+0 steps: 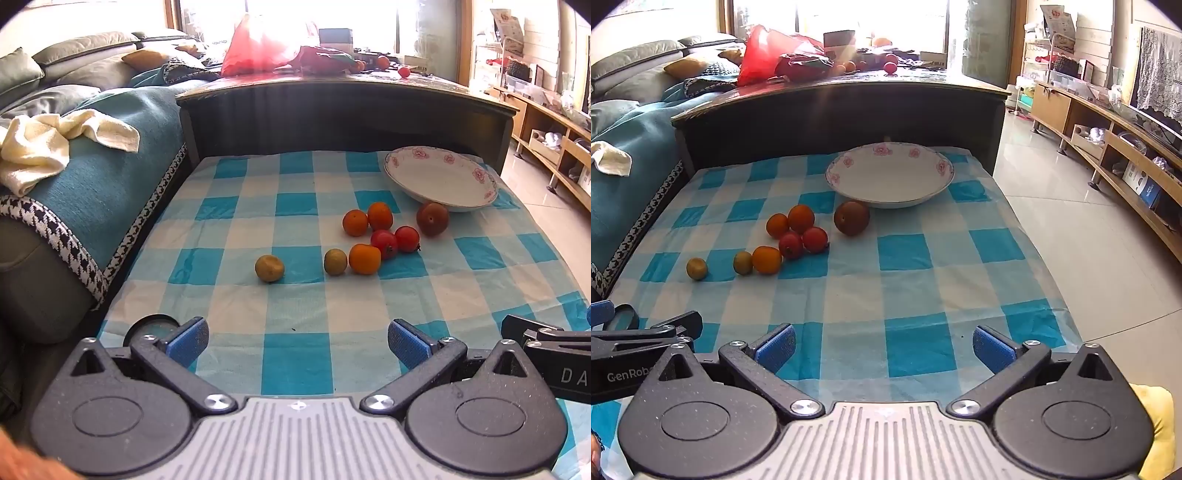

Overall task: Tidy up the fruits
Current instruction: 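Move both tools toward the cluster of fruits on the checked cloth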

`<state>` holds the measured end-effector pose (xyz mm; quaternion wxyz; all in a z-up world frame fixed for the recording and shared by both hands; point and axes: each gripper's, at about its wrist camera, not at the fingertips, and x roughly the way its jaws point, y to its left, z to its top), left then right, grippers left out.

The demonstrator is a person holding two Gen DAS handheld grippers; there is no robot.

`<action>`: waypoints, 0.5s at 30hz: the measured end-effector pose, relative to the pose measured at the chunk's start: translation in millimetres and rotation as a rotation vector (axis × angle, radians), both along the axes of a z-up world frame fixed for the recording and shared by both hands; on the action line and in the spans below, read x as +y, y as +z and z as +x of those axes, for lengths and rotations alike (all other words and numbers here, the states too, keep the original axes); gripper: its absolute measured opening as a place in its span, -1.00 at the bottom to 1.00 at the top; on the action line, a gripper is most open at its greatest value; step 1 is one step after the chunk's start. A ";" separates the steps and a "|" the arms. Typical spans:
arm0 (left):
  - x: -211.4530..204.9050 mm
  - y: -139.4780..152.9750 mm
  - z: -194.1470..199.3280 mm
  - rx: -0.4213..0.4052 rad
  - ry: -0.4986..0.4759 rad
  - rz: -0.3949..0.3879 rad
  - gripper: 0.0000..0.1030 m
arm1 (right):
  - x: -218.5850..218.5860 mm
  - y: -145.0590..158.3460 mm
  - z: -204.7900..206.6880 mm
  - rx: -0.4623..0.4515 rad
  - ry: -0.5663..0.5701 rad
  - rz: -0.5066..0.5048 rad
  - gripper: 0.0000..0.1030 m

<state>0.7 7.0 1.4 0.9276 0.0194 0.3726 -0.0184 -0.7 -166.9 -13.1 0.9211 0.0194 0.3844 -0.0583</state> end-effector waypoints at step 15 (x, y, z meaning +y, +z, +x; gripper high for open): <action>-2.8 -1.8 -0.9 -0.007 0.010 0.014 1.00 | -3.9 4.2 3.5 0.008 0.021 -0.007 0.85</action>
